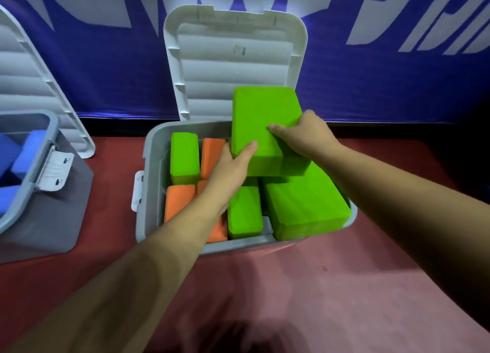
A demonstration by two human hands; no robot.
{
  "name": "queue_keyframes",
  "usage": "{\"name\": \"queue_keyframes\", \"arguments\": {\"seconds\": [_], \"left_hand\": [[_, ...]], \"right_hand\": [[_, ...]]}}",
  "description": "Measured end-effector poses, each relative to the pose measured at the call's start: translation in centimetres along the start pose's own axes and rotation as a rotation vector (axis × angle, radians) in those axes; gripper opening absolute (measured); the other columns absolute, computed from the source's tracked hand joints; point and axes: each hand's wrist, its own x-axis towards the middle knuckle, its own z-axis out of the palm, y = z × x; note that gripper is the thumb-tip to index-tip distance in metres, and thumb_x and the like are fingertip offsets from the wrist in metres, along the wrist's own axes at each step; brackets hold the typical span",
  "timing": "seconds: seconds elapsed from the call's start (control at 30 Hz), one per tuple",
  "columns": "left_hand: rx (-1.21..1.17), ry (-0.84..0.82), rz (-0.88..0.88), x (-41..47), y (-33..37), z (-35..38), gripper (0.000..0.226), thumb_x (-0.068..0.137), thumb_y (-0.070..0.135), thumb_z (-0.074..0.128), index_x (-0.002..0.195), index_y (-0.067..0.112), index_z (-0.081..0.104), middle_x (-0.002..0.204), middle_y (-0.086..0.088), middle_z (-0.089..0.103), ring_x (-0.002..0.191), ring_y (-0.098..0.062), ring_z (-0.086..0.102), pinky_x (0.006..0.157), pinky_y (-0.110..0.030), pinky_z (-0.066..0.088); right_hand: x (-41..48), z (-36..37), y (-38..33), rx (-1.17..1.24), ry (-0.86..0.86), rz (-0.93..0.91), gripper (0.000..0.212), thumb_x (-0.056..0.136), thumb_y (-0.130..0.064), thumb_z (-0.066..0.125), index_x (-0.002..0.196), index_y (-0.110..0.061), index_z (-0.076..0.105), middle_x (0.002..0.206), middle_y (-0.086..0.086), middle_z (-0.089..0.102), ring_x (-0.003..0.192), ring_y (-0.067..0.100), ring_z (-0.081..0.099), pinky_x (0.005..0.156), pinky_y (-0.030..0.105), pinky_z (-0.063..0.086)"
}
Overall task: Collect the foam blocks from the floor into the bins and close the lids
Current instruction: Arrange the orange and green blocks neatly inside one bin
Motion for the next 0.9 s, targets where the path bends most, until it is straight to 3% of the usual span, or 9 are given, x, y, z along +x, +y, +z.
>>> {"name": "queue_keyframes", "arguments": {"seconds": [0.1,0.2,0.37,0.47,0.57,0.67,0.77,0.83,0.9], "left_hand": [[-0.072,0.133,0.072,0.4,1.0,-5.6,0.052,0.057,0.048,0.070,0.105,0.035,0.056,0.101,0.008,0.072,0.095,-0.016,0.067,0.085,-0.044,0.052],[0.122,0.294,0.116,-0.1,0.3,-11.3,0.044,0.060,0.051,0.065,0.102,0.040,0.054,0.103,0.008,0.067,0.103,-0.020,0.064,0.091,-0.044,0.048],[0.347,0.342,0.007,-0.2,-2.9,-15.2,0.053,0.072,0.048,0.056,0.119,0.024,0.049,0.113,-0.005,0.062,0.108,-0.026,0.060,0.085,-0.035,0.042],[0.590,0.326,-0.038,0.0,-4.3,-16.1,0.045,0.090,0.040,0.055,0.126,0.013,0.053,0.122,-0.014,0.059,0.114,-0.031,0.057,0.084,-0.035,0.040],[0.816,0.426,0.084,-0.8,-3.4,-15.4,0.056,0.085,0.038,0.059,0.130,0.005,0.050,0.124,-0.024,0.053,0.119,-0.040,0.049,0.098,-0.042,0.037],[0.911,0.581,0.419,-2.2,-1.4,-12.9,0.055,0.078,0.037,0.054,0.119,0.001,0.055,0.115,-0.024,0.052,0.110,-0.040,0.047,0.097,-0.043,0.034],[0.761,0.329,0.506,-2.9,0.7,-7.7,0.027,0.084,0.025,0.060,0.101,0.004,0.059,0.101,-0.014,0.057,0.095,-0.030,0.055,0.088,-0.040,0.044],[0.704,0.109,0.300,-2.3,0.7,-3.6,0.020,0.092,0.027,0.061,0.090,0.007,0.059,0.091,-0.013,0.065,0.087,-0.027,0.062,0.081,-0.038,0.048],[0.688,-0.044,0.039,-1.8,-0.2,0.1,0.042,0.096,0.046,0.054,0.079,0.008,0.058,0.085,-0.022,0.069,0.083,-0.031,0.069,0.077,-0.042,0.056]], "right_hand": [[-1.2,2.1,-3.1,0.182,-0.066,-0.070,0.064,0.081,-0.047,0.073,0.123,-0.004,0.050,0.122,0.012,0.062,0.114,0.028,0.060,0.090,0.037,0.049],[-2.3,5.4,-5.3,0.212,-0.174,-0.162,0.053,0.079,-0.036,0.069,0.120,-0.007,0.053,0.121,0.015,0.065,0.110,0.032,0.063,0.092,0.047,0.052],[-4.2,10.3,-6.3,0.015,-0.362,-0.252,0.046,0.089,-0.022,0.064,0.131,-0.005,0.055,0.128,0.017,0.063,0.117,0.032,0.060,0.095,0.038,0.049],[-4.9,11.4,-5.7,-0.112,-0.384,-0.318,0.045,0.093,-0.022,0.059,0.134,-0.004,0.052,0.133,0.020,0.059,0.122,0.035,0.055,0.095,0.035,0.044],[-4.8,9.9,-5.5,-0.109,-0.288,-0.372,0.046,0.095,-0.025,0.057,0.135,-0.003,0.054,0.134,0.019,0.059,0.125,0.034,0.054,0.098,0.034,0.041],[-4.0,6.6,-3.8,-0.130,-0.182,-0.368,0.045,0.094,-0.025,0.057,0.132,0.000,0.056,0.132,0.021,0.060,0.124,0.034,0.054,0.098,0.035,0.040],[-2.6,3.5,0.0,-0.180,-0.085,-0.210,0.043,0.093,-0.028,0.058,0.123,0.003,0.056,0.126,0.026,0.058,0.121,0.039,0.051,0.097,0.039,0.040],[-2.3,1.8,2.8,-0.233,-0.051,-0.044,0.050,0.092,-0.037,0.059,0.126,0.000,0.051,0.130,0.027,0.051,0.123,0.042,0.047,0.100,0.042,0.040],[-2.6,0.8,5.4,-0.256,-0.044,0.140,0.060,0.092,-0.045,0.058,0.131,-0.001,0.046,0.135,0.026,0.046,0.126,0.044,0.045,0.101,0.045,0.040]]}}
